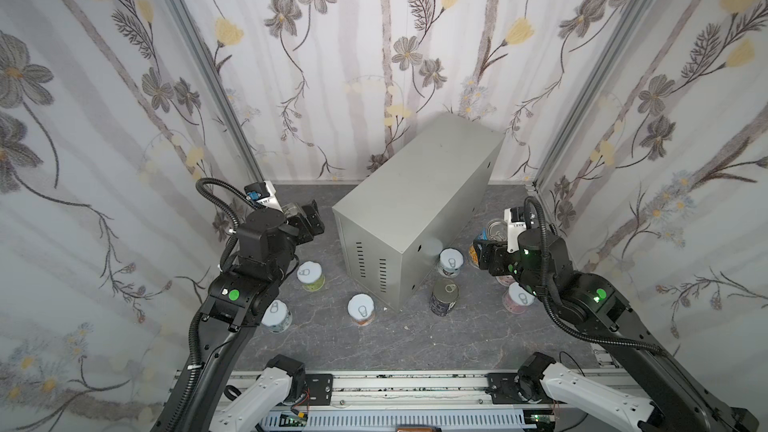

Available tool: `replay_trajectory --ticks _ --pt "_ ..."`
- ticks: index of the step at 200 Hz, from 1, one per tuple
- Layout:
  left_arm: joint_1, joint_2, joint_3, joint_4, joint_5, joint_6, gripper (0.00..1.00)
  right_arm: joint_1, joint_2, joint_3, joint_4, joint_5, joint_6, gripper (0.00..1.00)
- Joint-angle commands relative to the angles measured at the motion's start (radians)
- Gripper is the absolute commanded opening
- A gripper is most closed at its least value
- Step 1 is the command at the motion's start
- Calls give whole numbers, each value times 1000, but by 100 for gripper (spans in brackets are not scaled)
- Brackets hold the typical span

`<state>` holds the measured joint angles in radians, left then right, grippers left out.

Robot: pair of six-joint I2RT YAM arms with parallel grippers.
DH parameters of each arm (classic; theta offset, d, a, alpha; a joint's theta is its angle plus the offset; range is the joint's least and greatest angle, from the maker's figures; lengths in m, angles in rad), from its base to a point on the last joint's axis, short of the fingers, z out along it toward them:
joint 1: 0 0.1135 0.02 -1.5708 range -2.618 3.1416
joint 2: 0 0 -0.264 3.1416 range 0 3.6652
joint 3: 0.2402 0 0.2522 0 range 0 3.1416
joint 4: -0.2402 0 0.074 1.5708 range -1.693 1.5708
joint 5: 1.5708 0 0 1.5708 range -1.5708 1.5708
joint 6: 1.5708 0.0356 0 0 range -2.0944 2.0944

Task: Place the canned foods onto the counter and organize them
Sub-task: 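Lift the blue can toward the cabinet top while the left arm rises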

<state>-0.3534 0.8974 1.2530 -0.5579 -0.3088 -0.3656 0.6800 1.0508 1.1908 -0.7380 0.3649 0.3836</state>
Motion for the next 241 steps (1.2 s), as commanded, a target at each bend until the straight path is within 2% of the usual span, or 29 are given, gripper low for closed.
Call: replay_trajectory --ticks 1,61,109,142,186,241 --pt "-5 31 63 -12 16 35 100 0 39 128 21 13 -63 41" --pt "-43 159 204 -10 -2 78 100 -15 247 490 -51 4 -154 41" --pt "-57 272 292 -1 7 103 100 -79 438 775 -99 -75 -204 40" --pt "-61 327 289 40 19 97 100 -122 575 927 -118 -126 -223 39" --pt "-76 414 334 76 43 100 100 -189 702 1026 -113 -185 -239 38" --pt "-102 485 403 86 45 117 100 -240 795 1064 -73 -228 -239 38"
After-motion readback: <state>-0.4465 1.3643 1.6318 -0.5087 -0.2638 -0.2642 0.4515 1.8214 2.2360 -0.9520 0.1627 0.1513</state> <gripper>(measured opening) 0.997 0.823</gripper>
